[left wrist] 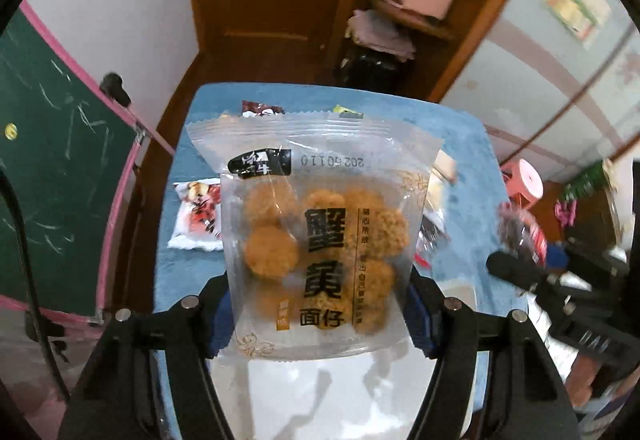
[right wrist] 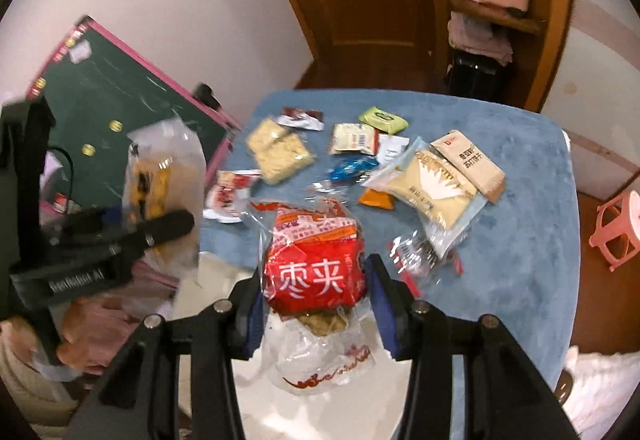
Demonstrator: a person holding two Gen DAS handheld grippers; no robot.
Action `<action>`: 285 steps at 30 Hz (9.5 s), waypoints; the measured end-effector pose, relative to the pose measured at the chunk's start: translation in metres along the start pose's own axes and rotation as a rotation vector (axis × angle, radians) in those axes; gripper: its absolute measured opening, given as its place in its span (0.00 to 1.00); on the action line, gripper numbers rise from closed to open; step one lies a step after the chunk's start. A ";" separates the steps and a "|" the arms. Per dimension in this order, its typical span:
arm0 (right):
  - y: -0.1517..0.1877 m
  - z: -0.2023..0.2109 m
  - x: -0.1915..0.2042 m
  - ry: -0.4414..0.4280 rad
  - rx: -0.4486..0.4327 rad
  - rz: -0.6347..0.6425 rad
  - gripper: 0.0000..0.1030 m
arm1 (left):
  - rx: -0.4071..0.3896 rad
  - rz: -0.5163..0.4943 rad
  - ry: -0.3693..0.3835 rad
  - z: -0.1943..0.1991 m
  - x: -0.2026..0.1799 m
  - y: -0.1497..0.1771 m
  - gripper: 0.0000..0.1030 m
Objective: Organize snacks
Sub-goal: 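Grasp the clear crispy-cake pack with left gripper while right grasps red-labelled bag, then lower both held snacks into the white tray and open both grippers, then grasp the white-and-red bag with left gripper while right grasps nut bag, then place both held bags into the white tray and open both grippers, then grasp the blue wrapper with left gripper while right grasps clear bread bag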
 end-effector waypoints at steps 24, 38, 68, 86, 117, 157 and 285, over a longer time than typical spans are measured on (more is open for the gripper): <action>0.174 -0.040 0.017 0.152 0.232 -0.175 0.55 | 0.258 -0.140 -0.033 -0.028 0.008 0.171 0.76; 0.145 0.005 0.028 0.189 0.041 -0.133 0.67 | 0.145 -0.149 -0.058 0.003 0.004 0.153 0.88; 0.075 0.078 0.057 0.184 -0.152 -0.018 0.67 | -0.117 -0.077 -0.039 0.097 -0.004 0.082 0.88; -0.023 0.118 0.057 0.187 -0.305 0.044 0.75 | -0.282 0.006 -0.183 0.143 0.040 -0.017 0.88; -0.075 -0.184 0.006 0.146 0.207 0.045 0.75 | 0.241 0.156 -0.194 -0.157 0.171 -0.042 0.88; -0.041 -0.159 0.029 0.021 0.214 -0.053 0.47 | 0.131 0.159 -0.116 -0.097 0.137 -0.035 0.43; 0.000 0.006 -0.035 0.286 -0.103 0.032 0.50 | -0.083 -0.249 -0.132 0.008 -0.060 -0.018 0.85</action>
Point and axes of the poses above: each gripper's, at about its wrist camera, not at the fingertips, and z roughly against the way its jaws point, x to its left, y to its underside, the point moved 6 cm from there along -z, roughly the way its jaws point, and after that the axes turned 6 degrees about y, right-handed, at the moved point
